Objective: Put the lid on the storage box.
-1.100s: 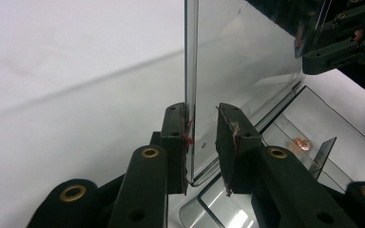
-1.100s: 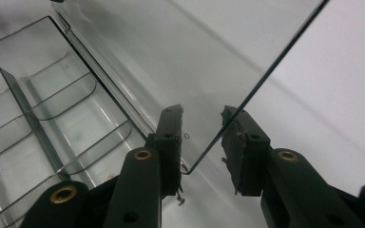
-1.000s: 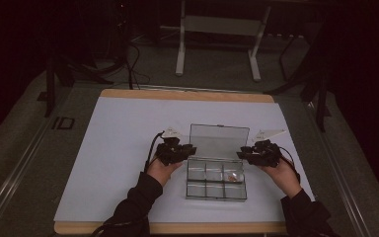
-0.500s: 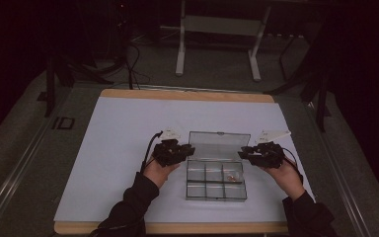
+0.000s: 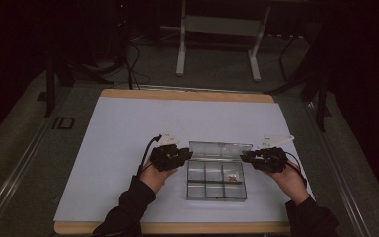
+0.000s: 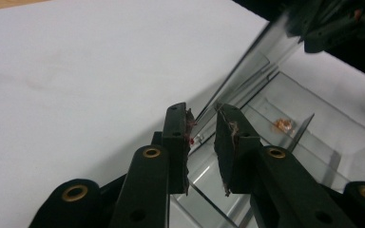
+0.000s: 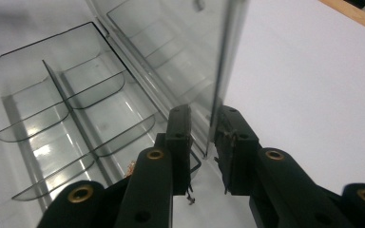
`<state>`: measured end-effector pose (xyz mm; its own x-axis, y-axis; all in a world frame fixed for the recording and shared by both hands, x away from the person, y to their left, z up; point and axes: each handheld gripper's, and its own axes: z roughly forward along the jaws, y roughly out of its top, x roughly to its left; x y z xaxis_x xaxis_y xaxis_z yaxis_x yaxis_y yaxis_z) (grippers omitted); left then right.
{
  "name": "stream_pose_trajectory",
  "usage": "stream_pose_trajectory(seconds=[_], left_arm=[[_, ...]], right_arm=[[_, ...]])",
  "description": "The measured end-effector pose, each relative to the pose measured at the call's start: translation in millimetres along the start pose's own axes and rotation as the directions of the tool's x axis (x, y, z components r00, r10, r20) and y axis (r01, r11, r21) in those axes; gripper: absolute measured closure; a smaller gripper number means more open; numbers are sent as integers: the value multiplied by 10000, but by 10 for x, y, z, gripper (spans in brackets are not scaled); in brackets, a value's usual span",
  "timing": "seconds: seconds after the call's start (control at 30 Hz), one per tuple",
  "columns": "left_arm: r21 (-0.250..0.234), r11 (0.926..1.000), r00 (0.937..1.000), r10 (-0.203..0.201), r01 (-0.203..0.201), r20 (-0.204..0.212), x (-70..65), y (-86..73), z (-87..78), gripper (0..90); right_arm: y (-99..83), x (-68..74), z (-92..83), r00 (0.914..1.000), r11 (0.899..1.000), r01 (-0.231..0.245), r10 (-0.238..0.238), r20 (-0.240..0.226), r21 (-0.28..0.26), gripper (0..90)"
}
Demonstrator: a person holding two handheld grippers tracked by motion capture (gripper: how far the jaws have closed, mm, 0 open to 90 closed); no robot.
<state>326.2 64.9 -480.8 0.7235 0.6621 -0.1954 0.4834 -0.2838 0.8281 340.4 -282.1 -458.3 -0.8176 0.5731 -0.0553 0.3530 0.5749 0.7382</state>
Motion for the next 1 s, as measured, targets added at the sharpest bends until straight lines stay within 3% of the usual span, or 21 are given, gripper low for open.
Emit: stream_pose_trajectory(seconds=[0.4, 0.57, 0.7, 0.73, 0.77, 0.83, 1.0], left_arm=[[212, 9996, 9998, 169, -172, 120, -69, -99, -43, 737], [226, 9997, 9999, -59, 63, -158, -64, -129, -60, 561], [237, 9993, 9995, -283, 279, 167, -46, -164, -58, 401], [306, 9994, 9984, -168, 152, 533, -33, -181, -64, 352], [269, 9995, 9979, -189, 172, 617, -29, -188, -64, 274], [297, 9994, 9971, -174, 152, 735, -27, -206, -61, 248], [517, 9987, 9985, -45, 16, 547, -33, -250, -37, 170]], right_arm=[[-97, 75, -100, 9995, 9999, 151, -150, -260, 26, 773], [-151, 63, -99, 9979, 9998, -186, 187, -616, 12, 722], [-202, 54, -81, 9961, 9990, -443, 450, -755, 118, 622], [-216, 50, -75, 9955, 9985, -522, 533, -785, 157, 599], [-232, 47, -70, 9956, 9984, -532, 544, -765, 174, 560], [-261, 45, -59, 9954, 9981, -560, 577, -760, 245, 531], [-329, 33, -61, 9932, 9964, -841, 845, -806, 86, 375]])
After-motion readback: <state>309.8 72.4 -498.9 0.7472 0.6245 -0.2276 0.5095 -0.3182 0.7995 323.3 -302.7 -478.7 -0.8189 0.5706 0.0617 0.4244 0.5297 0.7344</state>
